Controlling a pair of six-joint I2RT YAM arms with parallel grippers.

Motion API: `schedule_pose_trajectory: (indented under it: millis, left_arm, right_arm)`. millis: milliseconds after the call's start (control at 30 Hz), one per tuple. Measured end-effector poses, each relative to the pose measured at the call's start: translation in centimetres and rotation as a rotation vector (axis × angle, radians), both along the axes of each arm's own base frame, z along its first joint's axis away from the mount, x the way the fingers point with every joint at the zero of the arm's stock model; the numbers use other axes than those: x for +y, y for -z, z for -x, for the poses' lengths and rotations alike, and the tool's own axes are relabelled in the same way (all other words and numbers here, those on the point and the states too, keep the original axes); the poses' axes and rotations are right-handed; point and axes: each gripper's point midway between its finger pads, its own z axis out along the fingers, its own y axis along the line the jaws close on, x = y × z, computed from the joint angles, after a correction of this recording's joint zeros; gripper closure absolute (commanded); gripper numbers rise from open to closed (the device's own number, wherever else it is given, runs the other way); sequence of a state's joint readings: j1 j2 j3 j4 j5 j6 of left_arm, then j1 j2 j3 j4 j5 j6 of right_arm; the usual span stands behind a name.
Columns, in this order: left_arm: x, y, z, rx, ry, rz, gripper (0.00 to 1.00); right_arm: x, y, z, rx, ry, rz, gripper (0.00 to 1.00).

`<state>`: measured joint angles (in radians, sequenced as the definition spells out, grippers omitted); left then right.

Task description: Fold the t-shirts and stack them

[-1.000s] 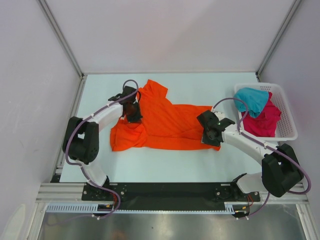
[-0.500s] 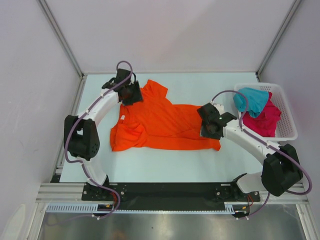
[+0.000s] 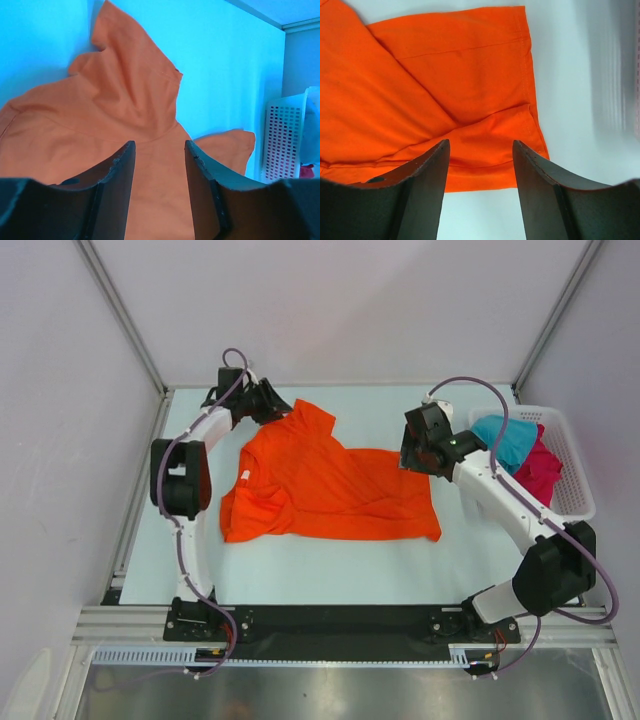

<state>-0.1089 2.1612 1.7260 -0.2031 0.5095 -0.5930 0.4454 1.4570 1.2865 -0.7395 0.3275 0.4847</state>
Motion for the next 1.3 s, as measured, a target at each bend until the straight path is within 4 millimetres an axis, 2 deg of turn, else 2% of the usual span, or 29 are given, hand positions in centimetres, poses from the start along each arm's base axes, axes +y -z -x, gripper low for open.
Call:
schedule_pose_trajectory:
  millis: [100,167,233,400,533,633,800,1033,1300]
  left_arm:
    - [-0.8,3.1,-1.7,0.046,0.009,0.081,0.52]
    - [-1.2,4.0,-2.6,0.062,0.011,0.108,0.53]
    - [-1.6,4.0,-4.2,0.048,0.012,0.134,0.54]
    - [-1.9,1.2,-7.9,-0.047,-0.001,0.154,0.55]
    - [-1.3,-1.2,-9.7,-0.111,-0.04,0.127,0.55]
    - [-0.6,-1.5,-10.2,-0.123,-0.076,0.089,0.55]
    - [1.1,0.9,-10.3,-0.068,-0.138,-0.009,0.56]
    - [2.7,5.3,-9.4,0.042,-0.189,-0.113,0.57]
    - [2.8,8.8,-8.3,0.133,-0.191,-0.14,0.58]
  right_arm:
    - [0.1,-0.7,0.5,-0.014,-0.023,-0.003,0.4]
    - [0.3,-0.9,0.8,-0.022,-0.03,-0.009,0.4]
    - [0.5,-1.2,1.2,-0.028,-0.042,-0.016,0.41]
    - [1.2,-0.8,1.4,-0.015,-0.063,-0.014,0.41]
    - [1.6,0.7,1.0,0.024,-0.07,0.006,0.42]
    - [1.9,2.2,0.6,0.066,-0.075,0.026,0.42]
    - [2.8,4.0,0.1,0.114,-0.093,0.051,0.42]
    - [3.4,4.3,0.0,0.12,-0.111,0.057,0.42]
    - [3.4,4.4,0.1,0.123,-0.113,0.061,0.42]
